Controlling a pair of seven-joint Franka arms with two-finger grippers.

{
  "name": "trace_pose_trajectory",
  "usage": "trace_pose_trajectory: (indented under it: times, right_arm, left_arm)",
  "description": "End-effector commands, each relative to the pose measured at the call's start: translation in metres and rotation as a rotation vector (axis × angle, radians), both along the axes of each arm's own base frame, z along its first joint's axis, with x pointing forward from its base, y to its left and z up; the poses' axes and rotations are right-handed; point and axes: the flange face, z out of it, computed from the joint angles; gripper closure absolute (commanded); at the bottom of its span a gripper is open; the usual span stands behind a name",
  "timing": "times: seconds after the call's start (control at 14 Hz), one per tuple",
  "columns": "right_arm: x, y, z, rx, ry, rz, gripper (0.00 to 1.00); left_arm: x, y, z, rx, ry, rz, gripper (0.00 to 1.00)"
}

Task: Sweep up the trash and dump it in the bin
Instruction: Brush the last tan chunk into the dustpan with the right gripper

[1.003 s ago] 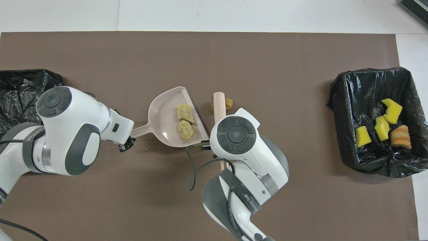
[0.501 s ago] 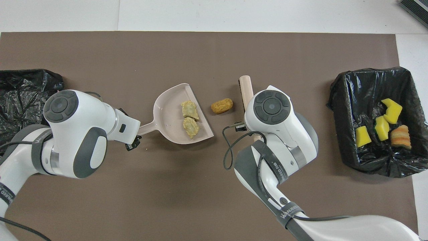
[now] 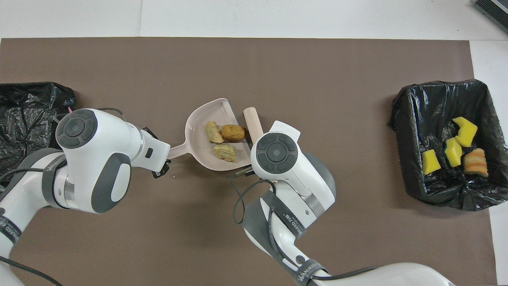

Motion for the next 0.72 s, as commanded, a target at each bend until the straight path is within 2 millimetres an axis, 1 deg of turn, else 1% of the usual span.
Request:
trace_pose_trajectory:
  times: [0.0, 0.07, 0.14, 0.21, 0.29, 0.36, 0.43, 0.5, 0.57, 0.64]
  right_arm:
    - [-0.004, 0.018, 0.008, 0.087, 0.004, 0.001, 1.00]
    - [-0.005, 0.019, 0.010, 0.088, 0.002, 0.004, 1.00]
    - [-0.006, 0.017, 0.014, 0.079, 0.005, 0.008, 1.00]
    - [-0.004, 0.010, 0.022, 0.072, 0.002, 0.001, 1.00]
    - [-0.006, 0.004, 0.035, 0.060, 0.011, -0.005, 1.00]
    - [-0.009, -0.003, 0.051, 0.040, 0.008, -0.007, 1.00]
    - [-0.014, -0.010, 0.068, 0.025, 0.008, -0.012, 1.00]
    - [-0.021, -0.014, 0.082, 0.006, 0.018, -0.028, 1.00]
    - [-0.033, -0.012, 0.088, -0.017, 0.034, -0.053, 1.00]
    - [-0.044, -0.010, 0.091, -0.022, 0.032, -0.098, 1.00]
  left_arm:
    - [-0.005, 0.004, 0.004, 0.004, -0.024, 0.010, 1.00]
    - [-0.004, 0.007, 0.004, 0.004, -0.024, 0.016, 1.00]
    - [-0.003, 0.009, 0.004, 0.001, -0.029, 0.024, 1.00]
    - [0.001, 0.015, 0.004, -0.002, -0.030, 0.040, 1.00]
    - [0.006, 0.026, 0.005, -0.007, -0.031, 0.067, 1.00]
    - [0.008, 0.030, 0.006, -0.009, -0.032, 0.075, 1.00]
    - [0.009, 0.035, 0.007, -0.011, -0.035, 0.086, 1.00]
    - [0.011, 0.045, 0.011, -0.011, -0.040, 0.104, 1.00]
    - [0.013, 0.054, 0.016, -0.013, -0.045, 0.121, 1.00]
    - [0.014, 0.065, 0.028, -0.015, -0.064, 0.139, 1.00]
